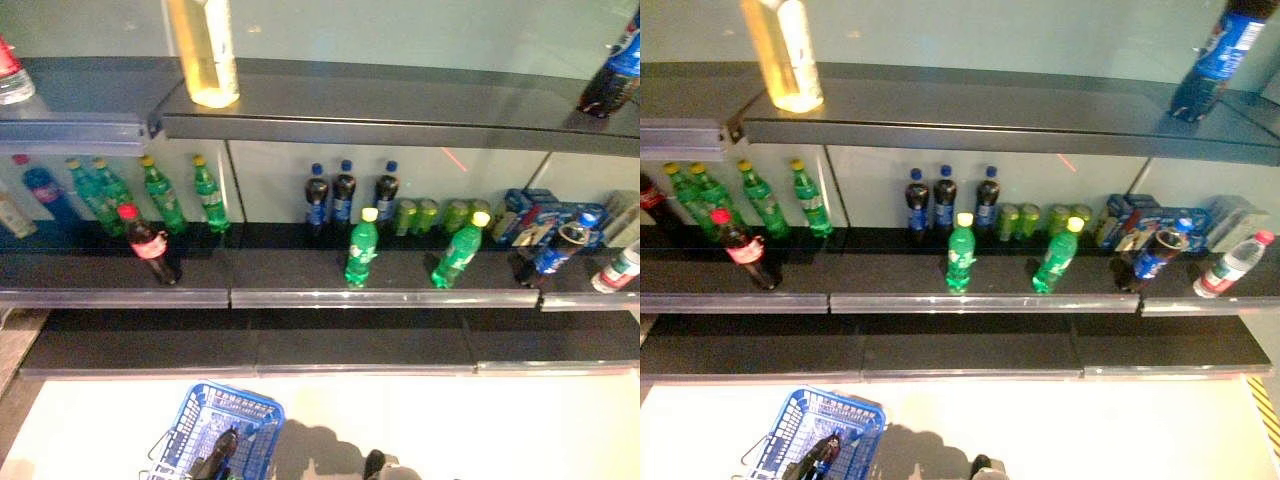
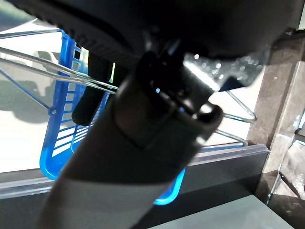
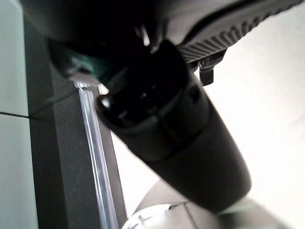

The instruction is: Pick up the drink and place into the basket.

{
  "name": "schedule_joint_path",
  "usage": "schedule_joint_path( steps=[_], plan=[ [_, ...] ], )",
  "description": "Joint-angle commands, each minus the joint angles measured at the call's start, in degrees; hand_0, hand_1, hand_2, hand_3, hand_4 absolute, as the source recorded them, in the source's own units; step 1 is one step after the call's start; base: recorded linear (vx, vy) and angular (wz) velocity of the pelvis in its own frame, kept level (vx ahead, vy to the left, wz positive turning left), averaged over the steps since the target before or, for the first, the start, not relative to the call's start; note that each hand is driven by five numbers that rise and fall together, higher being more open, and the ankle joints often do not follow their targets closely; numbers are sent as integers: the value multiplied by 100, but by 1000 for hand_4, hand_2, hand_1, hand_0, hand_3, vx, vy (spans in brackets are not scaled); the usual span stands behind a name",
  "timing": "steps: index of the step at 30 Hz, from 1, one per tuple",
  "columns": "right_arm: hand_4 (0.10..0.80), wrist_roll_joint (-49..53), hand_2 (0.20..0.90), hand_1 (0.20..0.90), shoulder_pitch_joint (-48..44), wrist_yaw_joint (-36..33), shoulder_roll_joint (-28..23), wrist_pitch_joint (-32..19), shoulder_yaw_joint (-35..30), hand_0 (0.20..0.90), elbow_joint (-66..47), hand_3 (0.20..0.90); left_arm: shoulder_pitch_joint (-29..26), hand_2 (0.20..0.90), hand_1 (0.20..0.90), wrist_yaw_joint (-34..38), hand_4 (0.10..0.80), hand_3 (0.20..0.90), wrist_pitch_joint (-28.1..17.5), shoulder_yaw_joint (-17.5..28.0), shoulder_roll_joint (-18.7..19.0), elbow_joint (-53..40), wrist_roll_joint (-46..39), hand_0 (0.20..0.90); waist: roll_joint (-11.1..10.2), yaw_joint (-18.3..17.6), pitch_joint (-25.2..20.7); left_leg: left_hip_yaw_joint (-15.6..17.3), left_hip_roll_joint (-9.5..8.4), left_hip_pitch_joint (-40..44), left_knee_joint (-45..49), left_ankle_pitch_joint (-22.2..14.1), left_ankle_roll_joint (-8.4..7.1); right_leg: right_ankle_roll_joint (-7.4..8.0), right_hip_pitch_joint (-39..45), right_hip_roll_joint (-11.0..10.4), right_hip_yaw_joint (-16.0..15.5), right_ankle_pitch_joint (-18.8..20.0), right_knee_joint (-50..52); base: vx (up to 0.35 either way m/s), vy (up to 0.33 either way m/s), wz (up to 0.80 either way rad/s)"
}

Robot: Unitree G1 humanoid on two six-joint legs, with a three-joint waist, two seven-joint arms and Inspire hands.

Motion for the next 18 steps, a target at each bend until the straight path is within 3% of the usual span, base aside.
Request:
schedule_joint_path(
  steps=[1, 2, 3, 4, 6, 7, 11, 14, 16, 18],
  plan=[
    [800, -13, 900, 900, -271, 173, 7, 22, 387, 900, -166, 900, -340, 300, 300, -76, 100, 200, -603, 121, 339, -771, 44, 300, -31, 23, 124, -958, -237, -676, 1041, -253, 331, 352, 968, -76, 228, 556, -1334, 4, -579, -85],
    [800, 3, 900, 900, -270, 208, -28, 45, 428, 900, -149, 900, -348, 300, 300, -86, 100, 200, -687, 144, 287, -735, -76, 300, -108, 81, 216, -1061, -32, -977, 1646, 110, 260, 178, 1103, 123, 198, 501, -1414, 2, -640, -88],
    [800, 12, 900, 900, -255, 220, -42, 40, 439, 900, -133, 900, -353, 300, 300, -111, 100, 200, -716, 147, 259, -724, -156, 300, -140, 107, 261, -1097, 6, -1132, 1898, 224, 257, 121, 1144, 178, 196, 490, -1440, -2, -664, -106],
    [800, 6, 900, 900, -220, 240, -49, -8, 427, 900, -73, 900, -344, 300, 300, -177, 100, 200, -712, 136, 245, -724, -250, 300, -199, 171, 343, -1303, -73, -1387, 2289, 303, 292, 56, 1203, 225, 224, 490, -1488, 17, -425, -104],
    [800, -114, 900, 900, -242, 315, -69, -66, 454, 900, 19, 900, -306, 300, 300, -278, 100, 200, -730, 118, 191, -719, -241, 300, -240, 309, 427, -1659, -598, -1585, 2486, 46, 519, 35, 1264, 272, 294, 518, -1550, 68, -319, -115],
    [800, -190, 900, 900, -297, 379, -112, -85, 499, 900, 101, 900, -270, 300, 300, -357, 100, 200, -751, 103, 141, -706, -290, 300, -198, 384, 461, -1747, -957, -1668, 2440, -88, 637, 37, 1291, 357, 401, 514, -1567, 108, -179, -92],
    [800, -260, 900, 900, -403, 399, -140, -118, 508, 900, 285, 900, -173, 300, 300, -473, 100, 200, -789, 84, 103, -600, -278, 300, -33, 529, 462, -1979, -1582, -1754, 1691, -39, 719, 85, 1353, 657, 599, 461, -1613, 169, -143, -89],
    [800, -322, 900, 900, -458, 442, -136, -105, 558, 900, 283, 900, -101, 300, 300, -489, 100, 200, -919, 81, 59, -482, -314, 300, 90, 701, 497, -2185, -1791, -1850, 984, 248, 630, 98, 1513, 879, 703, 355, -1632, 277, -139, -61],
    [800, -362, 900, 900, -454, 443, -111, -89, 603, 900, 194, 900, -48, 300, 300, -538, 100, 200, -943, 131, 49, -393, -301, 300, 146, 810, 489, -2047, -1821, -2064, 744, 529, 524, 77, 1645, 994, 666, 251, -1643, 276, -147, -36],
    [800, -354, 900, 900, -435, 412, -66, 78, 652, 900, -60, 900, -23, 300, 300, -527, 100, 200, -936, 249, 25, -374, -225, 300, 161, 898, 444, -1676, -1887, -2295, 740, 686, 498, 27, 1779, 1143, 522, 28, -1464, 288, -165, -25]
  ],
)
